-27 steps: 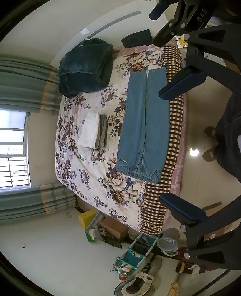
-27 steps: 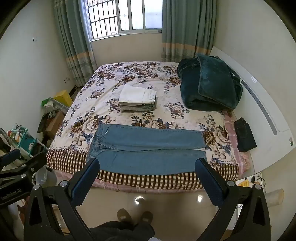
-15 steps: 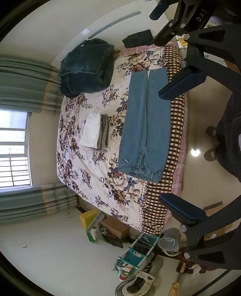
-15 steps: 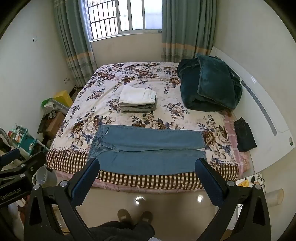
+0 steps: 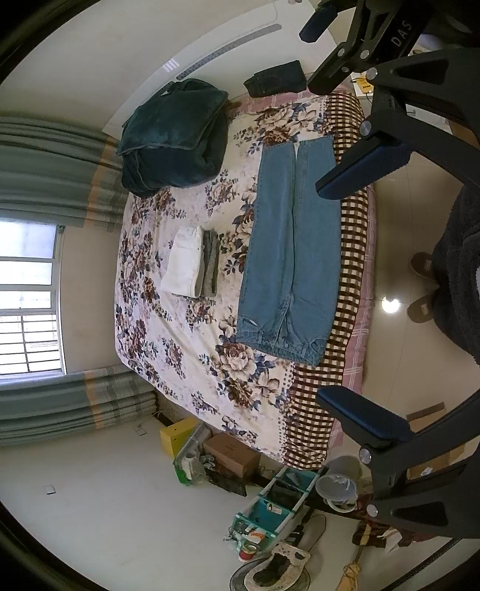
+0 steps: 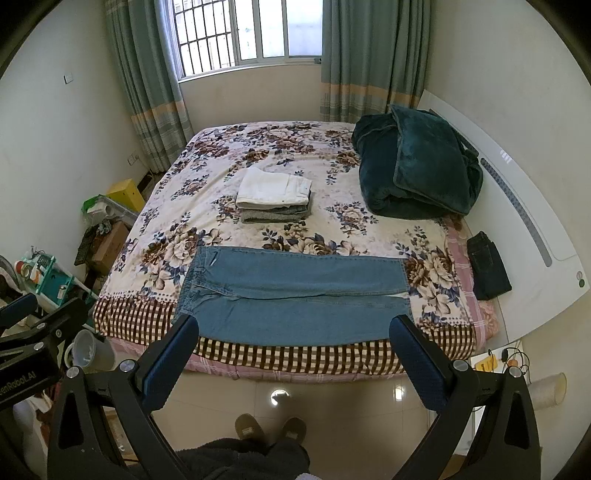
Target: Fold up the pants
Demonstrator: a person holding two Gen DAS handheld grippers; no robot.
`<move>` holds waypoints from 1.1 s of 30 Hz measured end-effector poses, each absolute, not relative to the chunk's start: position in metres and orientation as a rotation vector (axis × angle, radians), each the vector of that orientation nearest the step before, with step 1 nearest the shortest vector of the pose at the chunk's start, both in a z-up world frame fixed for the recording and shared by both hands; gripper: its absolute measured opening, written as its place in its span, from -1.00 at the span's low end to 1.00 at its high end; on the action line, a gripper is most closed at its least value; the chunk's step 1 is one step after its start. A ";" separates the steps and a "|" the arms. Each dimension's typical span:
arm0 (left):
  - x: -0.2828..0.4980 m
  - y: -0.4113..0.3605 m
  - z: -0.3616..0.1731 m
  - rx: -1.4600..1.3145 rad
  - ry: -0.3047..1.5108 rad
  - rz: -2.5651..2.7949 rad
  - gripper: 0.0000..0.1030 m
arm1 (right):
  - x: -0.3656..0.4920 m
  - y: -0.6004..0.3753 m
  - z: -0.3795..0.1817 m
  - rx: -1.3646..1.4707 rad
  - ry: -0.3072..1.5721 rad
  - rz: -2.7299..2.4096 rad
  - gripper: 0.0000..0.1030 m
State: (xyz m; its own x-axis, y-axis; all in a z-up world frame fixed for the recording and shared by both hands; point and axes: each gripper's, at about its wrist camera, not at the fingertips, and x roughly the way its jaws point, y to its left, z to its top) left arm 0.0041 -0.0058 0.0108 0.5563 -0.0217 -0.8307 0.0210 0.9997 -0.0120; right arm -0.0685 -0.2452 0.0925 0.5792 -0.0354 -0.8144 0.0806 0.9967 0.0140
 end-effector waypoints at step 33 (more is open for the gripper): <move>0.006 -0.010 0.019 -0.003 0.973 -0.027 0.99 | -0.071 -0.243 0.100 0.046 0.935 -0.067 1.00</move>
State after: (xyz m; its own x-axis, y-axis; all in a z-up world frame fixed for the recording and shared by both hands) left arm 0.0059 -0.0101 0.0188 0.5627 -0.0244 -0.8263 0.0220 0.9997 -0.0145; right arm -0.0713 -0.2426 0.1002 0.5919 -0.0372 -0.8052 0.0775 0.9969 0.0109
